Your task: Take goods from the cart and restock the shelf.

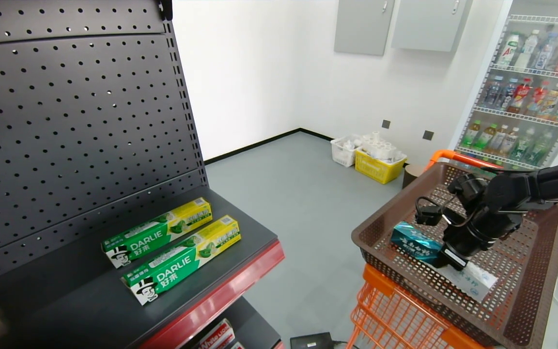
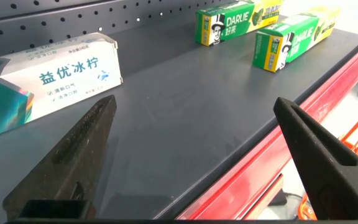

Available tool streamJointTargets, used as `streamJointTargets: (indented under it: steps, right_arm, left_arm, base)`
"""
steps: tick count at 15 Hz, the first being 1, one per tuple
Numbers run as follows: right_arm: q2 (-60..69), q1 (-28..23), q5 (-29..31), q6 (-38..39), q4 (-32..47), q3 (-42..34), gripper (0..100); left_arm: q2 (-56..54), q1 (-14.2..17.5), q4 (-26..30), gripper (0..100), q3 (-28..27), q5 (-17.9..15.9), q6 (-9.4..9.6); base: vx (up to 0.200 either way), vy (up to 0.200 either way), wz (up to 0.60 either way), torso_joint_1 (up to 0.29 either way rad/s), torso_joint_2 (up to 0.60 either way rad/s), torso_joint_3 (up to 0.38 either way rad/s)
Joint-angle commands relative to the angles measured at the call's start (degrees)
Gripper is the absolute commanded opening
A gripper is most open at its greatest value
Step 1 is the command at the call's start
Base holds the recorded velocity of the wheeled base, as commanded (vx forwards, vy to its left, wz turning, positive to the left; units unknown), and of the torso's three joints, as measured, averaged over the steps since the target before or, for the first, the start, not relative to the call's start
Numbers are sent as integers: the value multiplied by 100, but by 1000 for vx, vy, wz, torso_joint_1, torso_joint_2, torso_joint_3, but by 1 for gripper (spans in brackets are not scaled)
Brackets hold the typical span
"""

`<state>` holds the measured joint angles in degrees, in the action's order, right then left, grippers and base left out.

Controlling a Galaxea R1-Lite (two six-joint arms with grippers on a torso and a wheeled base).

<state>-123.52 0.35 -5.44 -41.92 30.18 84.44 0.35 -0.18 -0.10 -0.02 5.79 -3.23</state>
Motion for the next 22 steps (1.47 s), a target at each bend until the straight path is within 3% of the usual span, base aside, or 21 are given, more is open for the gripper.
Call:
streamJointTargets:
  steps: [1,16,18,22]
  right_arm:
    - [460,0,-1,-9,14,-165,0]
    - [3404,-27,-168,9,-30,-1976,0]
    - [3949,-71,-177,123,-276,-2345,0]
    - [4397,-71,-168,422,-1595,-3268,0]
  left_arm:
    - [0,1,1,100,2,1,-2]
    - [0,1,1,100,2,1,-2]
    - [0,1,1,100,2,1,-2]
    - [0,1,1,100,2,1,-2]
  base:
    - [0,0,0,0,0,0]
    - [0,0,0,0,0,0]
    - [0,0,0,0,0,0]
    - [0,0,0,0,0,0]
